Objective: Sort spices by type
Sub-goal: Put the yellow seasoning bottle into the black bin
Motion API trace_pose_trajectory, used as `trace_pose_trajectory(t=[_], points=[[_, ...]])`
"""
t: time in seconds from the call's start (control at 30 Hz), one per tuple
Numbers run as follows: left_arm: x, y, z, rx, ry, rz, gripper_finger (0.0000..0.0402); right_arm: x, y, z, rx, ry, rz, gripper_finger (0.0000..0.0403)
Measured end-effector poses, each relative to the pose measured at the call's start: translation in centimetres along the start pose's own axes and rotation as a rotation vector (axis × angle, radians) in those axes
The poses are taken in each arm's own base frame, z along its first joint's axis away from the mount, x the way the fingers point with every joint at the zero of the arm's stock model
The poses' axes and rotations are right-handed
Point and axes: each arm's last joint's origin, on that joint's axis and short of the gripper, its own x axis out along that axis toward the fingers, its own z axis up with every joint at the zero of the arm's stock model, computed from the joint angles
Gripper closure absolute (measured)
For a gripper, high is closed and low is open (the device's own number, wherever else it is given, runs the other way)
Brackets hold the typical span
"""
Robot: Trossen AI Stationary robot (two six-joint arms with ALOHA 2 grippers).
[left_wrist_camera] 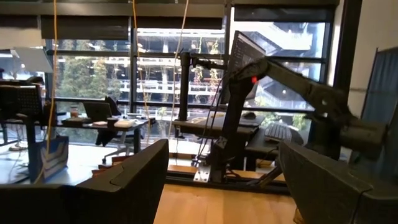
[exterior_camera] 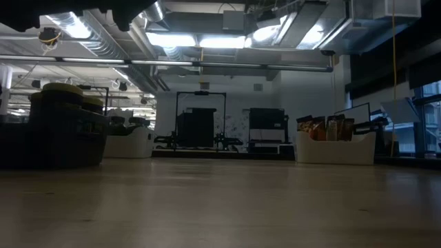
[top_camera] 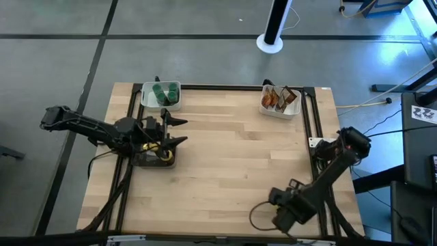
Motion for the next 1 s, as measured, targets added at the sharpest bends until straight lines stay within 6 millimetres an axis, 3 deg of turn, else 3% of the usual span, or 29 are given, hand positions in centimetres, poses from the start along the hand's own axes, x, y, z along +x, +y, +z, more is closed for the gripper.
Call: trace_pose_trajectory(t=[0.27, 0.67, 0.87, 1.0], points=[[0.0, 0.0, -0.8, 0.040, 0.075, -0.002, 0.0114, -1.5, -0.6, 4.1, -0.024, -0.212, -0.019, 0.0180], [0.1, -0.1, -2.8, 0.128, 0.245, -0.023, 0.0114, -1.9, -1.5, 8.2, -0.021, -0.423, -0.043, 0.0178], [1.2, -0.4, -4.1, 0.123, 0.323, -0.023, 0.0120, -2.2, -2.3, 10.4, -0.036, -0.490, -0.062, 0.0185], [2.8, -0.9, -4.8, 0.096, 0.372, -0.031, 0.0151, -2.3, -2.7, 11.8, -0.043, -0.516, -0.046, 0.0183]])
